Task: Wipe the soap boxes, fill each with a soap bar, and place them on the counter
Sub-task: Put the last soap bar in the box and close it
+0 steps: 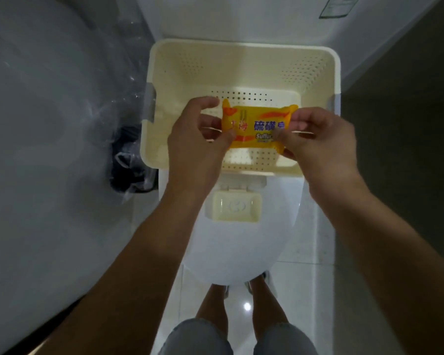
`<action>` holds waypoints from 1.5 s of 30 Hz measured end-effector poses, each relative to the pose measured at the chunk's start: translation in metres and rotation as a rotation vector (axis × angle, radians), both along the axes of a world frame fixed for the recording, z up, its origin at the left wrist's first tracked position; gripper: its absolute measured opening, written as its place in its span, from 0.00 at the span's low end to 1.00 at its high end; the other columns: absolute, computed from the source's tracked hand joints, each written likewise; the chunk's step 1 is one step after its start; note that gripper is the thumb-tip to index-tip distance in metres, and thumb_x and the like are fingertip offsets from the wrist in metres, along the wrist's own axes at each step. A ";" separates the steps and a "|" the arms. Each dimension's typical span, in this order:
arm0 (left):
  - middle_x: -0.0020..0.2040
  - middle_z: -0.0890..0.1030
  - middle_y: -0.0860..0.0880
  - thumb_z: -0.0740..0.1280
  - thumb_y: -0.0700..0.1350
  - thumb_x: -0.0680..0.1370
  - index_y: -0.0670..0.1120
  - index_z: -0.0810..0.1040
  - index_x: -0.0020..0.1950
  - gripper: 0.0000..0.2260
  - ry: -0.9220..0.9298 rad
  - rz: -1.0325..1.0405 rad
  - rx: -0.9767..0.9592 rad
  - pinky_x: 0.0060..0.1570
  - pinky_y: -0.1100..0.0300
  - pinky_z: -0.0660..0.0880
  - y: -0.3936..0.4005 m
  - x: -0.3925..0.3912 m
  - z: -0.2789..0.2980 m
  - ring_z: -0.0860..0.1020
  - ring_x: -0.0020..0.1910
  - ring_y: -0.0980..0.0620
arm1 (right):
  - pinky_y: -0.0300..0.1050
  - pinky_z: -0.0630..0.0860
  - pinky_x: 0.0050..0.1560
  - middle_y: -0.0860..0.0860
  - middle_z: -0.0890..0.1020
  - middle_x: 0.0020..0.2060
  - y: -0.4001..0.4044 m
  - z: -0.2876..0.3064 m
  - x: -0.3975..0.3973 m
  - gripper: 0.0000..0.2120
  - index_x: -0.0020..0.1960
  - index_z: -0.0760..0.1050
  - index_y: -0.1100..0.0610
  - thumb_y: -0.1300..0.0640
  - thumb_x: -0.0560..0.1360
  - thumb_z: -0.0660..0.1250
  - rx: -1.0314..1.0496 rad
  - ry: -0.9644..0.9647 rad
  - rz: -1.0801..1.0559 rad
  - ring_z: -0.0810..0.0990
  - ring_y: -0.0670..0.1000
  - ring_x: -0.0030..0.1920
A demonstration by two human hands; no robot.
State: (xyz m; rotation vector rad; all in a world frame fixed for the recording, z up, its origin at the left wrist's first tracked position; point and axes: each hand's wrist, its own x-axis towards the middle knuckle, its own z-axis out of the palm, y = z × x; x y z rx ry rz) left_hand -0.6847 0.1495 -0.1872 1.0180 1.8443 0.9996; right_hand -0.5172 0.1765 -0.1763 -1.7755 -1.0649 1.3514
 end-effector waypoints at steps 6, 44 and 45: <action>0.44 0.83 0.56 0.77 0.40 0.72 0.51 0.78 0.51 0.13 -0.015 0.080 0.003 0.42 0.69 0.78 -0.067 0.013 0.003 0.82 0.42 0.61 | 0.55 0.84 0.50 0.53 0.85 0.40 -0.070 0.006 0.008 0.10 0.47 0.82 0.54 0.65 0.70 0.77 0.035 -0.029 -0.004 0.86 0.55 0.45; 0.51 0.83 0.48 0.66 0.55 0.79 0.49 0.82 0.55 0.12 0.418 -0.181 -0.394 0.50 0.51 0.78 -0.098 0.004 -0.125 0.81 0.51 0.48 | 0.47 0.81 0.43 0.52 0.83 0.44 -0.100 -0.142 -0.007 0.09 0.51 0.78 0.55 0.53 0.74 0.71 -0.164 -0.567 0.232 0.81 0.52 0.43; 0.51 0.83 0.48 0.66 0.54 0.80 0.49 0.82 0.56 0.12 0.422 -0.186 -0.390 0.50 0.51 0.78 -0.098 0.004 -0.126 0.81 0.51 0.47 | 0.46 0.81 0.42 0.52 0.83 0.43 -0.100 -0.143 -0.007 0.08 0.50 0.78 0.55 0.53 0.74 0.71 -0.164 -0.561 0.228 0.82 0.53 0.42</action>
